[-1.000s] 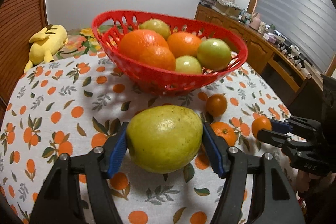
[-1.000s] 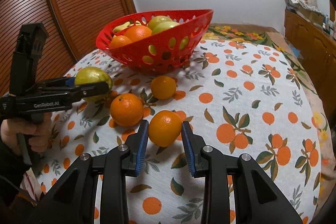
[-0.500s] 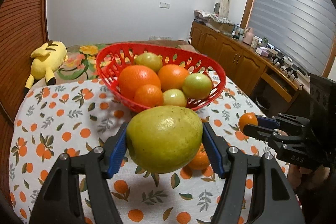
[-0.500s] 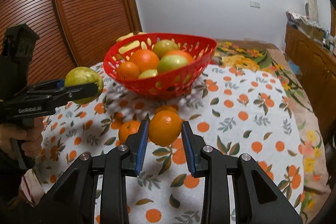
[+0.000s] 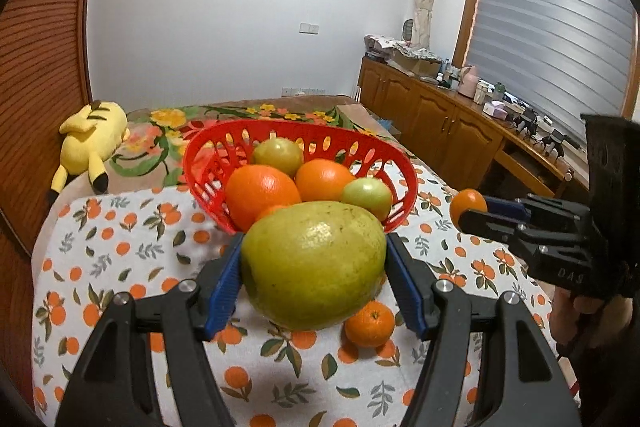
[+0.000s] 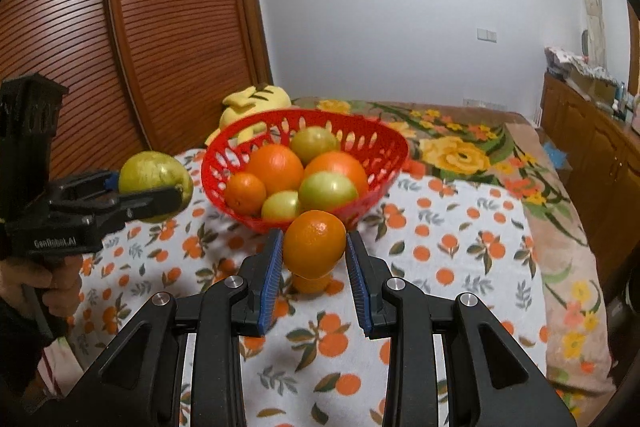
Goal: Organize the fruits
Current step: 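Lift both fruits over the red basket and open both grippers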
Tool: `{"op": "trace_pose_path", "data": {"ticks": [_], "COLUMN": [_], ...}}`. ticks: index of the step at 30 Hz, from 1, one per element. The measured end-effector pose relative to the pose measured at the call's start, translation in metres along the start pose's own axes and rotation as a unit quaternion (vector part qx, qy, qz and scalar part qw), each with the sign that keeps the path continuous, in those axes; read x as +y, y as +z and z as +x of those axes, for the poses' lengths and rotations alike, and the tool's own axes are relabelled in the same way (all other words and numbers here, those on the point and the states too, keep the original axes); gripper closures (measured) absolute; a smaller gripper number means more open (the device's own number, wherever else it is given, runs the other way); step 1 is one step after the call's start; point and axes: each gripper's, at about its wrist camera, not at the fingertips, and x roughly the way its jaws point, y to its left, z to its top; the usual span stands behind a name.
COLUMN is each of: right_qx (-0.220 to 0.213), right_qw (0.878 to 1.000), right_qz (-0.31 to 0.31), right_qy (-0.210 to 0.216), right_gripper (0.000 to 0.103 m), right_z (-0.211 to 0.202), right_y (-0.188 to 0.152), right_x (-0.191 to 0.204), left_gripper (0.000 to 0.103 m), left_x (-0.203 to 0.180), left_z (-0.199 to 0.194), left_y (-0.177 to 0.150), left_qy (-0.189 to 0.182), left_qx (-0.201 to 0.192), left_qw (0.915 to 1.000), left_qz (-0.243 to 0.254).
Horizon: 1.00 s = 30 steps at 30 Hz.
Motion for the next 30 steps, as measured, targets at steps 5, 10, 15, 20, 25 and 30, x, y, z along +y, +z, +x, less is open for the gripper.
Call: {"op": "trace_pose_path", "data": {"ticks": [5, 10, 15, 20, 25, 30], "right_qx": [-0.008, -0.001, 0.012, 0.024, 0.032, 0.03], "right_qw": [1.0, 1.0, 0.999, 0.999, 0.999, 0.999], "right_qz": [-0.011, -0.023, -0.026, -0.03, -0.025, -0.012], "right_qy": [-0.003, -0.012, -0.018, -0.02, -0.015, -0.006], "right_gripper": [0.072, 0.072, 0.072, 0.072, 0.069, 0.06], "right_z": [0.006, 0.026, 0.052, 0.077, 0.094, 0.102], "right_y": [0.019, 0.032, 0.042, 0.048, 0.05, 0.052], "right_x": [0.0, -0.007, -0.018, -0.027, -0.036, -0.044], "left_gripper": [0.037, 0.037, 0.037, 0.037, 0.037, 0.037], "left_x": [0.0, 0.005, 0.01, 0.019, 0.029, 0.04], "left_z": [0.004, 0.014, 0.03, 0.048, 0.069, 0.091], "left_y": [0.011, 0.019, 0.03, 0.042, 0.054, 0.067], "left_qy": [-0.001, -0.002, 0.0, 0.007, 0.014, 0.017], "left_qx": [-0.009, -0.008, -0.006, 0.0, 0.006, 0.008], "left_qw": [0.9999, 1.0, 1.0, 1.0, 0.9999, 0.9998], "left_qz": [0.005, 0.001, -0.003, -0.001, -0.002, -0.005]}}
